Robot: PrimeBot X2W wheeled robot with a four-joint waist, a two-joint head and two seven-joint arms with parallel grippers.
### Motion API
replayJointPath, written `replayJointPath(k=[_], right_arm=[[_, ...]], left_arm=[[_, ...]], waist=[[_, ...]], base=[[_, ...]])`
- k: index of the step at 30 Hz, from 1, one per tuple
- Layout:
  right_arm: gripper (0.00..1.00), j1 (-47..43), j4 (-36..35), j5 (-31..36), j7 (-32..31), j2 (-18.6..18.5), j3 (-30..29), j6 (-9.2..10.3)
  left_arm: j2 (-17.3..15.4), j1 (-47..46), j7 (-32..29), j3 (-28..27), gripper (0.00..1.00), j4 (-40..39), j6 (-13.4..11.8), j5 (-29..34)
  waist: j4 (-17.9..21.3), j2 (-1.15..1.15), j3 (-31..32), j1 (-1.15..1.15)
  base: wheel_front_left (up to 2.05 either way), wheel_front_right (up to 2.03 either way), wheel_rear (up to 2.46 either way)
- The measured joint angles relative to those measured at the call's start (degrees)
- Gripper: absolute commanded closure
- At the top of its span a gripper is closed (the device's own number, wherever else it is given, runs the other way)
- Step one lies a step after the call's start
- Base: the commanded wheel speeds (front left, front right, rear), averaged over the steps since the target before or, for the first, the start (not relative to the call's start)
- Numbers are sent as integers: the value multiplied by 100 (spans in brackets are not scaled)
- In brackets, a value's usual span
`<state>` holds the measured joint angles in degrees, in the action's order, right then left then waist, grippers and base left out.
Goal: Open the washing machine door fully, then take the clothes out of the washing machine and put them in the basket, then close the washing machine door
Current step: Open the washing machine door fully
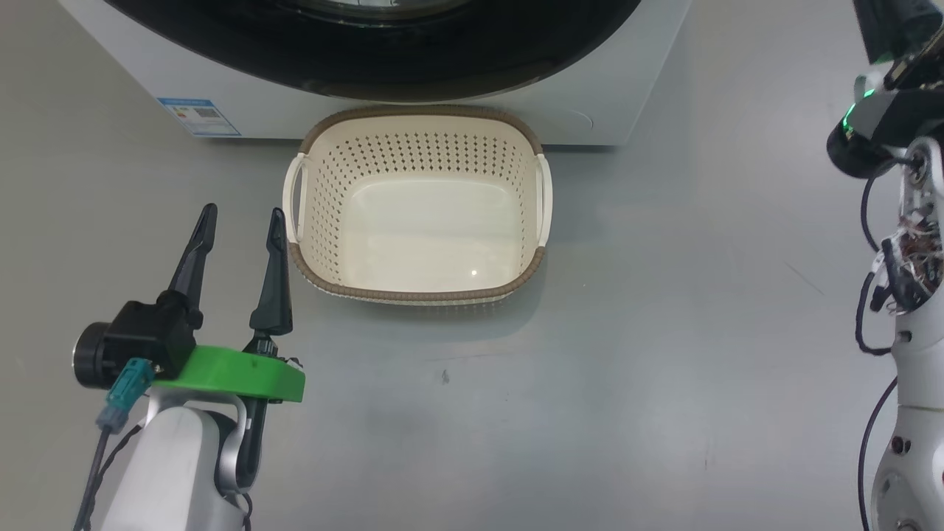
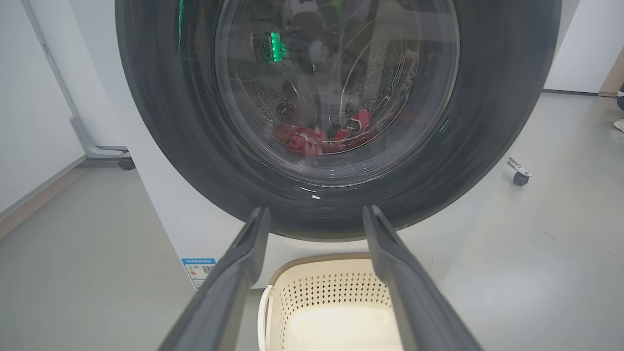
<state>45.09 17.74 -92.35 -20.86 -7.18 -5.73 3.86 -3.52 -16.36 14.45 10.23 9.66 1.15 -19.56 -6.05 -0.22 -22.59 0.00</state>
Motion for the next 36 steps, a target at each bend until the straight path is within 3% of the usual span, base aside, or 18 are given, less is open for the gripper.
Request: replayJointPath(k=[7,16,36], right_arm=[[100,798,141,94,-315,-334,235,188],[100,1413,555,311,-611,-504,573,276],[100,2297,1400,571,-768,-610,826,293]], left_arm=[[66,-257,0,74,0,-59,91,1],[121,-483,0,109,0,-62,141,18],[187,-609,1,134,0,41,177,15]], waist=[[-170,0,-355,0],[-452,0,-707,0],[-889,0,-1009,0]], base=[[0,0,0],[0,0,0],[0,0,0]])
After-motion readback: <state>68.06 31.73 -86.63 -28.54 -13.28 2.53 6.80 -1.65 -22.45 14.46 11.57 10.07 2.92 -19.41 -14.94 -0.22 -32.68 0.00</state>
